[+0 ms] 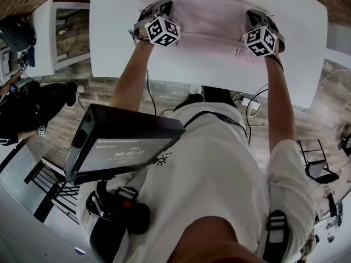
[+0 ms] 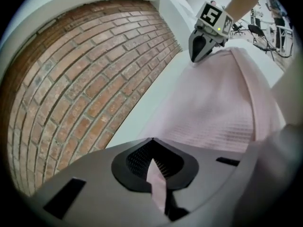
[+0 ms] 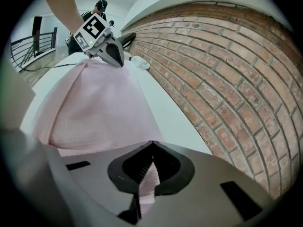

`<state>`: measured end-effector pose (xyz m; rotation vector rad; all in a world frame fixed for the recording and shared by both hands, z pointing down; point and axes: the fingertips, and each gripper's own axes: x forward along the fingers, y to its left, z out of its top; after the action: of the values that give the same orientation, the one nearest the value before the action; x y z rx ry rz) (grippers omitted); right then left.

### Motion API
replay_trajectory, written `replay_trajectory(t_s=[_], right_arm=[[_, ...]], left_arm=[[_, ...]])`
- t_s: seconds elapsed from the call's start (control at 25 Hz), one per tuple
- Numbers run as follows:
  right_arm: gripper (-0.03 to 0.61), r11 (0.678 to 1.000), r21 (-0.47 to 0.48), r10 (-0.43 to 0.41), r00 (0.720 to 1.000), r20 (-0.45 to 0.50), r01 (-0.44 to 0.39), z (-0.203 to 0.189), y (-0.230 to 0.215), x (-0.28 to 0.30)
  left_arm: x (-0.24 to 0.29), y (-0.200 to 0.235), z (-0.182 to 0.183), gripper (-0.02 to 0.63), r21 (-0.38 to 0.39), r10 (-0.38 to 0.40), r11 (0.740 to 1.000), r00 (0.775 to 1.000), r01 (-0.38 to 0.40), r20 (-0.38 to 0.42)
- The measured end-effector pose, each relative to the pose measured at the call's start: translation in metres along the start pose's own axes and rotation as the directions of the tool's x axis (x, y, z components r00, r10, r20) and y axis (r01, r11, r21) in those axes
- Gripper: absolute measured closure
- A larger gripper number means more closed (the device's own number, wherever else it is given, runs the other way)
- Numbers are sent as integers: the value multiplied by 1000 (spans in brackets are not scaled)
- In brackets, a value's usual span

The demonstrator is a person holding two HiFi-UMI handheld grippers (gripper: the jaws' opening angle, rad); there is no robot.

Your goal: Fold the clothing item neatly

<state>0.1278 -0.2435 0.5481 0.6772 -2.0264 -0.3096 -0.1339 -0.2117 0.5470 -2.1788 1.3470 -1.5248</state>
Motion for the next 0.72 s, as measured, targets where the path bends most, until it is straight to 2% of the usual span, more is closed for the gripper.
replay_trajectory(t_s=[0.12,0.28,0.48,0.6,0.72], right_arm=[[574,998,52,-34,999,26,32,9,2,-19],[574,977,201,-94,992,88,75,25,7,-56],[574,894,444,-176,953,246,50,57,17,-118],[574,878,478,-196,936,294,33,65,28,-147],[574,871,491,-219,914,342,25,84,52,-186]], left_arm=[[-24,-2,11,612,-30,26,999,999,-25,46],[-56,-14,22,612,-121,45,992,995,-34,91],[-110,-27,45,612,-304,55,953,979,7,196],[-141,-38,65,612,-382,65,923,961,45,270],[-191,-54,76,612,-427,86,902,937,71,339]])
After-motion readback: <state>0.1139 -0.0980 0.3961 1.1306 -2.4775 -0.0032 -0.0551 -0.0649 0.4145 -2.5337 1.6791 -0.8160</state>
